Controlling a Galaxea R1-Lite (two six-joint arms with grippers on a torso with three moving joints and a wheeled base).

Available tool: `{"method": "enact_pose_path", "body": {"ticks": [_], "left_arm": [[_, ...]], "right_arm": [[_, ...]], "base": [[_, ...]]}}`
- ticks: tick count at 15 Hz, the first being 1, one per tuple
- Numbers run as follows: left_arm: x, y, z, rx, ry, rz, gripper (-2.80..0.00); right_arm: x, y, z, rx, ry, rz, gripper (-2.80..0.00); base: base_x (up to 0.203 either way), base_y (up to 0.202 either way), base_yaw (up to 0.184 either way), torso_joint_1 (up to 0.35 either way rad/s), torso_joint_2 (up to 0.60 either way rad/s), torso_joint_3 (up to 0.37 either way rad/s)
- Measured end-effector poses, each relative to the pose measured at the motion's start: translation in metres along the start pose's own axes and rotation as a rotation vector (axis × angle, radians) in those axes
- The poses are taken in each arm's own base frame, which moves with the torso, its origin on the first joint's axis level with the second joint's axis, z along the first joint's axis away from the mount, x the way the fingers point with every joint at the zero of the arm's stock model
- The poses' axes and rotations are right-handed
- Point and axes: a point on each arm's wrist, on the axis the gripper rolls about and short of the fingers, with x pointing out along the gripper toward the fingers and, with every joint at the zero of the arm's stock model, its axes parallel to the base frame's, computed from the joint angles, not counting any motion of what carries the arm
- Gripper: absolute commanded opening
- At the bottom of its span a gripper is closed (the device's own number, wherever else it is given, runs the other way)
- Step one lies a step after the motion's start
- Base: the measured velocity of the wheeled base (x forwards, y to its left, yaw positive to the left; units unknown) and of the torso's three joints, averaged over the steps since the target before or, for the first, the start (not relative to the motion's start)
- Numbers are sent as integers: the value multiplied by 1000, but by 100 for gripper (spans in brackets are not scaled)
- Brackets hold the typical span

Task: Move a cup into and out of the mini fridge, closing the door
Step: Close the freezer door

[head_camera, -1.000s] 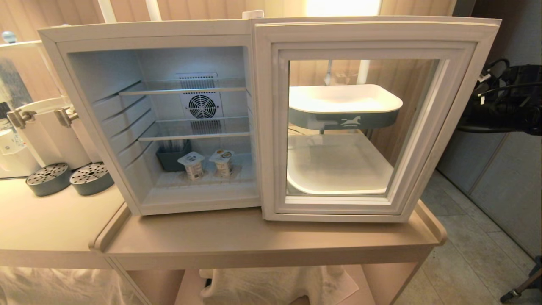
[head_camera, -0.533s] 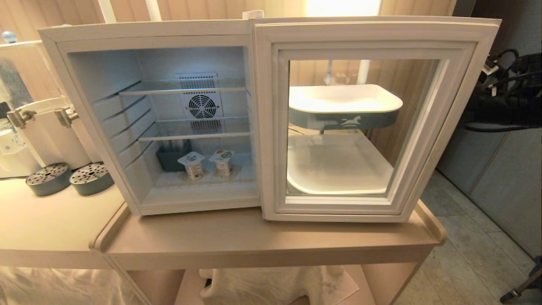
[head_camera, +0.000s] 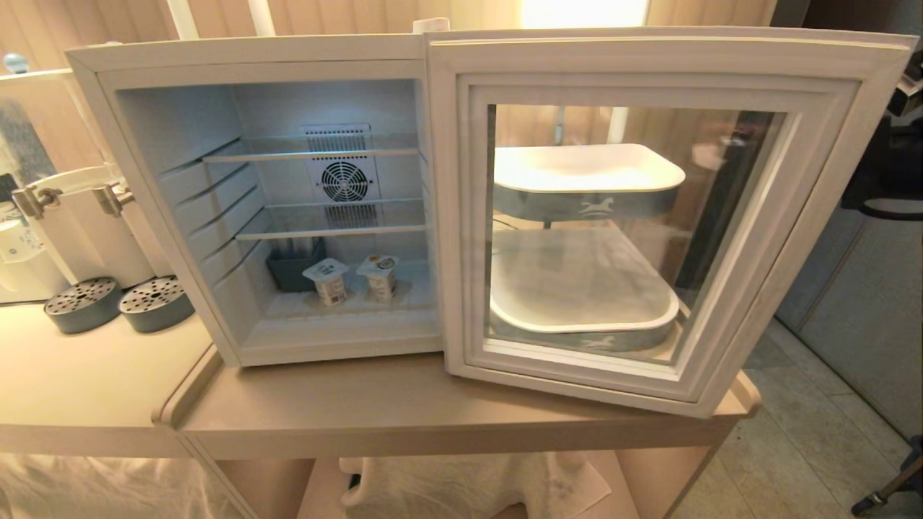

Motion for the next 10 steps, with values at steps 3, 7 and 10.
{"method": "enact_pose_path", "body": {"ticks": [3, 7, 10], "left_arm": [[0, 0, 0, -1, 0, -1, -280], [0, 0, 0, 1, 0, -1, -280], [0, 0, 0, 0, 0, -1, -280]], "right_arm": [[-14, 31, -10, -22, 3, -71, -280], [-33, 83, -33, -84, 12, -76, -280], [-38, 128, -60, -143, 36, -43, -280]], "base": [[0, 0, 0, 0, 0, 0], [0, 0, 0, 0, 0, 0], [0, 0, 0, 0, 0, 0]]}}
